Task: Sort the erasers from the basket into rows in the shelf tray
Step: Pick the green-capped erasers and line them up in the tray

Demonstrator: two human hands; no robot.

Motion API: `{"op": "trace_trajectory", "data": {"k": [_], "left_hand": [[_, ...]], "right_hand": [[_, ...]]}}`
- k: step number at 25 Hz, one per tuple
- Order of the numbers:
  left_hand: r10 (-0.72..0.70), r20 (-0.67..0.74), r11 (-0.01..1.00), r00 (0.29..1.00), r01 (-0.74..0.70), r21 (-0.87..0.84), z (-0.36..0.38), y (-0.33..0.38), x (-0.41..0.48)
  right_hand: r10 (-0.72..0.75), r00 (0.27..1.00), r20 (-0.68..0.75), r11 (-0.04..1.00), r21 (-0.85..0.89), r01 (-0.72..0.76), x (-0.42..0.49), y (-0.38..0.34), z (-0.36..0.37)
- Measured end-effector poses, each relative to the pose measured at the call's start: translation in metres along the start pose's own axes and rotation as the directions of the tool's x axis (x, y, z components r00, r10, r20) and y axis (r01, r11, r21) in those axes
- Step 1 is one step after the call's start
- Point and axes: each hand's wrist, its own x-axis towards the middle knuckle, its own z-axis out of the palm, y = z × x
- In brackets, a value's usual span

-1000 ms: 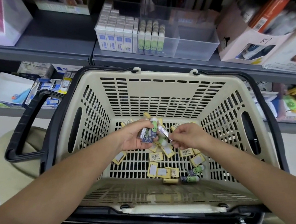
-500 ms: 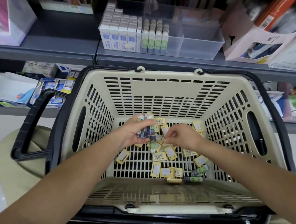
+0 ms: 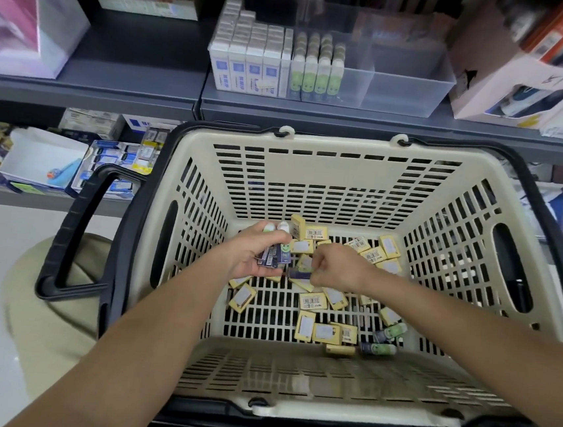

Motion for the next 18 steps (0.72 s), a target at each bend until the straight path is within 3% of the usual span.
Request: {"op": "trace_trajectory", "data": {"k": [4, 8, 14, 16, 17, 18], "left_hand": [[-0.035, 0.136, 0.999, 0.99, 0.031, 0.031, 0.006, 0.001, -0.004], [-0.081, 0.373, 0.996, 0.924, 0.092, -0.01, 0.015, 0.002, -0.01], [-0.021, 0.402, 0.999, 0.915, 0.035, -0.029, 0.021, 0.004, -0.012], [-0.027, 0.412, 1.0, 0.911, 0.025, 0.012, 0.025, 0.002, -0.012], [-0.028, 0.401, 0.999, 0.916, 0.02, 0.025, 0.028, 0.002, -0.012], [-0.025, 0.382, 0.999, 0.924, 0.016, 0.028, 0.029, 0.002, -0.011]], "right_hand": [[-0.09, 0.995, -0.031, 0.872, 0.481, 0.093, -0.021, -0.003, -0.032], [-0.076, 0.996, -0.05, 0.74, 0.666, 0.09, -0.03, -0.02, -0.04], [-0.025, 0.996, -0.088, 0.589, 0.804, 0.086, -0.041, -0.024, -0.042], [-0.029, 0.997, -0.065, 0.594, 0.802, 0.07, -0.045, -0.017, -0.046], [-0.017, 0.998, -0.055, 0.658, 0.751, 0.052, -0.048, -0.01, -0.048], [-0.004, 0.999, -0.044, 0.787, 0.616, 0.03, -0.05, 0.0, -0.049]]}}
